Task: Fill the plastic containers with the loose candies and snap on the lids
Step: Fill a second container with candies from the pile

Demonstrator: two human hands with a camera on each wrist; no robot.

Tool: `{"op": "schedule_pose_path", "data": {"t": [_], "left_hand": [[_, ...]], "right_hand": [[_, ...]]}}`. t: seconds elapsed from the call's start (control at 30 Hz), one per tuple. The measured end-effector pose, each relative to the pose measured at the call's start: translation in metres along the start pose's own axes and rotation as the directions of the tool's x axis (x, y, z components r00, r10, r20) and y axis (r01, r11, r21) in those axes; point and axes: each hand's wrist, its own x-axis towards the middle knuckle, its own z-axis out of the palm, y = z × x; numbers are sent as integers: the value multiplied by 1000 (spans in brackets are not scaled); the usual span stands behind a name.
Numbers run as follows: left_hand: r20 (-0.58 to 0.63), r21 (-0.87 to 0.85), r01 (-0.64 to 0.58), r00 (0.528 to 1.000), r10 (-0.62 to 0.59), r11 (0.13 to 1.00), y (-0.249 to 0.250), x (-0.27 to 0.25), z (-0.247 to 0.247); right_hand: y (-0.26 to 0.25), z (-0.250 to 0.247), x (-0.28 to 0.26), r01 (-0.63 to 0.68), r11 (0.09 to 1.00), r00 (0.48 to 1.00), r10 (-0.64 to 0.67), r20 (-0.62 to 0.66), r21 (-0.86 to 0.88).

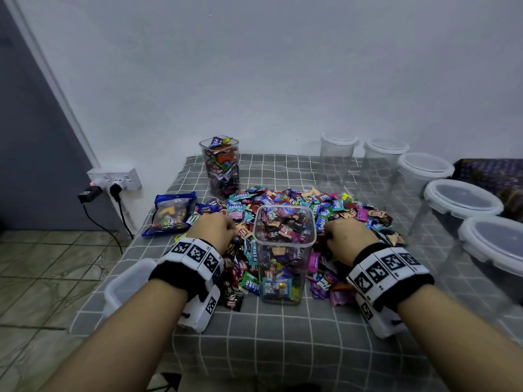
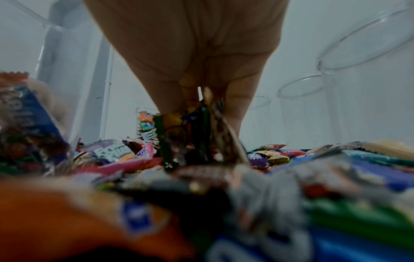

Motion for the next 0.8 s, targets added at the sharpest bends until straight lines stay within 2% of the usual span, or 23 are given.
{"op": "schedule_pose_path", "data": {"t": [0.4, 0.53, 0.63, 0.8], "left_hand": [[-195, -118, -77, 979, 53, 990, 3, -8, -2], [-242, -183, -121, 968, 75, 976, 4, -11, -5], [-245, -233, -124, 967, 65, 965, 4, -13, -5], [-237, -265, -119, 970, 55, 957, 3, -15, -6]], "right_hand": [[11, -7, -8, -22, 963, 977, 77, -198, 268], [15, -11, -12, -13, 889, 958, 142, -249, 457], [14, -15, -13, 12, 850, 949, 156, -273, 527], [8, -27, -14, 150, 741, 909, 158, -386, 655]]}}
